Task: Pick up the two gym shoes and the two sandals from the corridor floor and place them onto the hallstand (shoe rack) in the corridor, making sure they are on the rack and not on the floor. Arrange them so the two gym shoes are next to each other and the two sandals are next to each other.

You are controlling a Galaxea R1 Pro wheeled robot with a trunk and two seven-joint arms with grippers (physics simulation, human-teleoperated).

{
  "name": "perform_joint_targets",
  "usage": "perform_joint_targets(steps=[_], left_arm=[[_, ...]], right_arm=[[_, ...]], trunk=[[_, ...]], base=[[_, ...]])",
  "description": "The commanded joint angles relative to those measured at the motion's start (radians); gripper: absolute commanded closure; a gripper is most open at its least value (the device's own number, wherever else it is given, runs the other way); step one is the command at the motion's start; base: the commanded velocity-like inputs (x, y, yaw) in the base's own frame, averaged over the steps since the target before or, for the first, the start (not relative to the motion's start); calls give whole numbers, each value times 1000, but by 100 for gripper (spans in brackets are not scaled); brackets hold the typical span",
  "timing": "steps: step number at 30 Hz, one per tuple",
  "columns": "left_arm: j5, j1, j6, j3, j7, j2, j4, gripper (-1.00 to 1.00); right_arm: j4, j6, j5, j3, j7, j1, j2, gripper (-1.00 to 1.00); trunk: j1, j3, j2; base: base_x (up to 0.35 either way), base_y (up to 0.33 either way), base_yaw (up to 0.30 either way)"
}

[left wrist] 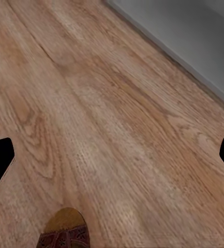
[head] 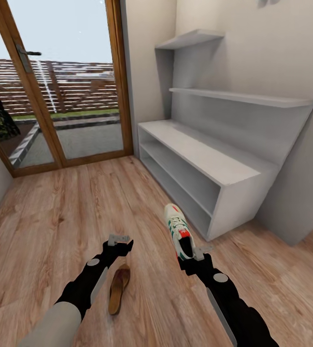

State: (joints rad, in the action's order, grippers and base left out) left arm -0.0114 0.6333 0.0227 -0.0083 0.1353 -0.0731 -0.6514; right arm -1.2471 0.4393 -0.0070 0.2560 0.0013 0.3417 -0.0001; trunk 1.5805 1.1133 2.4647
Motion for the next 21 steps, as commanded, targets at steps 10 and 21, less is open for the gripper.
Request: perform_joint_targets(steps=[10,21], left_arm=[[-1,0,2,1,3,0,-1,-100],[-2,0,-1,1,1,0,41,-100]], right_arm=[[-1,6,-1,1,0,0,0,100],[-3,6,-1,0,0,0,0,100]], trunk=[[0,1,0],[0,1,0]], base=[[337,80,0],[46,4,0]])
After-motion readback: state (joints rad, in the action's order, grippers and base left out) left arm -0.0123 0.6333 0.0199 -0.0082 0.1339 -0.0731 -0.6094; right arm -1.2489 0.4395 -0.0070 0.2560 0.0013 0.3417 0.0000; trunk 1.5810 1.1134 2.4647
